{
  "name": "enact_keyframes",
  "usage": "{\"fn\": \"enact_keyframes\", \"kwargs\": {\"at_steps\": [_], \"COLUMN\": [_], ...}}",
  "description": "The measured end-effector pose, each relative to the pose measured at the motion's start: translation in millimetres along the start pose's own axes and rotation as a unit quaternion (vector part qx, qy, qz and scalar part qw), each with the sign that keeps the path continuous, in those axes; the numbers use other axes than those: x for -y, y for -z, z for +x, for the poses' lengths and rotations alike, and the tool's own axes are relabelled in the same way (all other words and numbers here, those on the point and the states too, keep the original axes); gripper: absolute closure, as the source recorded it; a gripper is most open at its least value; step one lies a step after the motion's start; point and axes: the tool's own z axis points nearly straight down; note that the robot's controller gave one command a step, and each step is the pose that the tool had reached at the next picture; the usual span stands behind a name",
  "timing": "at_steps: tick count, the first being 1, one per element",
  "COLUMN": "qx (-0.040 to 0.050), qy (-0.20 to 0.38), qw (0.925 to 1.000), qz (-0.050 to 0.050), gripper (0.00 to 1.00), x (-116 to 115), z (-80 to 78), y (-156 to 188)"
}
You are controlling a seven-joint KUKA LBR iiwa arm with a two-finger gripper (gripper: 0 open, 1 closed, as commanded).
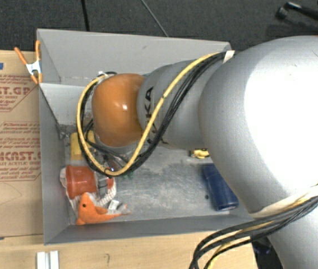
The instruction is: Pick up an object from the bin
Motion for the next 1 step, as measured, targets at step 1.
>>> {"fn": "enact_keyframes", "kwargs": {"at_steps": [1], "qx": [0.002], "qy": [-0.005], "qw": [1.0], "qz": [-0.006], "gripper": [1.0], "x": [-0.7], "z": [7.9], "y": [47.0]}}
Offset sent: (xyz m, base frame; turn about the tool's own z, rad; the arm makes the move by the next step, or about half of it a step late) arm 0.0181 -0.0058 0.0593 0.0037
